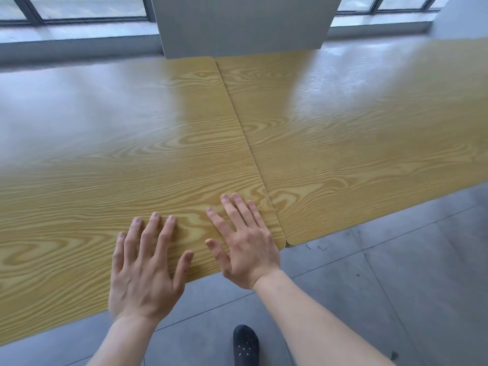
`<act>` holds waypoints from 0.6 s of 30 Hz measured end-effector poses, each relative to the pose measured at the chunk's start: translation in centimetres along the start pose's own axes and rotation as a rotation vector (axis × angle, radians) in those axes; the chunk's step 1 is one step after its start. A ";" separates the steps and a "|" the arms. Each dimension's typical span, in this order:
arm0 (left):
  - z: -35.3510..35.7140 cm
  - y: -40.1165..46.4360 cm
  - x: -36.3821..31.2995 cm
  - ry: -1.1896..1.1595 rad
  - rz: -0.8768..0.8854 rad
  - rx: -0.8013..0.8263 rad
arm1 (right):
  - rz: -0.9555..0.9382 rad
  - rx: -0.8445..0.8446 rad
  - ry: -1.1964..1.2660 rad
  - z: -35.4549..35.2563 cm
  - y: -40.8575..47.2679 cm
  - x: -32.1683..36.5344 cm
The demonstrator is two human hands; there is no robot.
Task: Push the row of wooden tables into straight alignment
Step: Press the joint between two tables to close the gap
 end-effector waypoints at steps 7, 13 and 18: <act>0.3 -0.1 0.3 0.001 0.010 0.041 | 0.017 0.062 -0.014 -0.2 -0.1 0.2; -1.9 0.3 0.3 -0.038 0.014 0.023 | 0.081 0.067 -0.023 -3.3 0.0 0.0; -7.2 1.2 -0.6 -0.073 0.013 0.002 | 0.149 0.131 -0.073 -8.3 0.0 0.3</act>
Point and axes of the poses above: each hand's wrist, its own y-axis towards the middle knuckle, its own z-axis out of the palm, x = y × z, the point moved 6 cm from there along y, towards the middle knuckle
